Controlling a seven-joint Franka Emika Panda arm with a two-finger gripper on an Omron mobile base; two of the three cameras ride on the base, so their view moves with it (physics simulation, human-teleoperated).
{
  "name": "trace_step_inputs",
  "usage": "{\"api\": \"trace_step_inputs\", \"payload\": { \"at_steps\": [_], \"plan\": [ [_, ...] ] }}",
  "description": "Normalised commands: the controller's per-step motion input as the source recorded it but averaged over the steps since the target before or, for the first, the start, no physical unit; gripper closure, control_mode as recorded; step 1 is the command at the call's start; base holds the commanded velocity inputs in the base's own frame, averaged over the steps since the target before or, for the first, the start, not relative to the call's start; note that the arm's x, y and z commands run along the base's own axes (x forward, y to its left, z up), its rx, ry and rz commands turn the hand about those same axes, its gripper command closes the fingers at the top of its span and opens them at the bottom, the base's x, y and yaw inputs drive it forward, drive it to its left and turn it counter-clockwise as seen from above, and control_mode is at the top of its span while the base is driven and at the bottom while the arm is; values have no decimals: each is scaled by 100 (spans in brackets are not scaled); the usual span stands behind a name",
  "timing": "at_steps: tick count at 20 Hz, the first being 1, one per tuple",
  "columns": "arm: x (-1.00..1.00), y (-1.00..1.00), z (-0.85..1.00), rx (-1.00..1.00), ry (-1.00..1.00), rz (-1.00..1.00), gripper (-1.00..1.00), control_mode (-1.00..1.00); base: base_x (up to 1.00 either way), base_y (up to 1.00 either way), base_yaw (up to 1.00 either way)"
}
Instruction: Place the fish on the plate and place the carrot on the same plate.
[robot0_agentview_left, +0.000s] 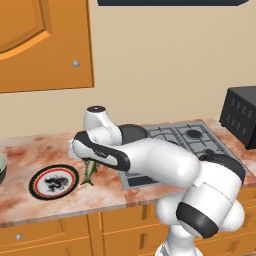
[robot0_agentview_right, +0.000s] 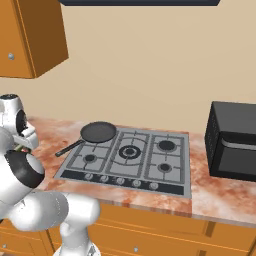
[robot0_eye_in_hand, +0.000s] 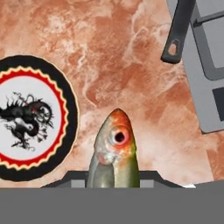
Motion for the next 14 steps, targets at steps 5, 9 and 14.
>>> {"api": "trace_step_inputs", "payload": {
  "at_steps": [5,9,14],
  "plan": [
    [7,6,-9,-1,3,0,100,-100,0,0,0],
    [8,21,-40,-1,-4,0,100,-100,0,0,0],
    [27,62,-23,-4,0,0,100,-100,0,0,0]
  ]
}}
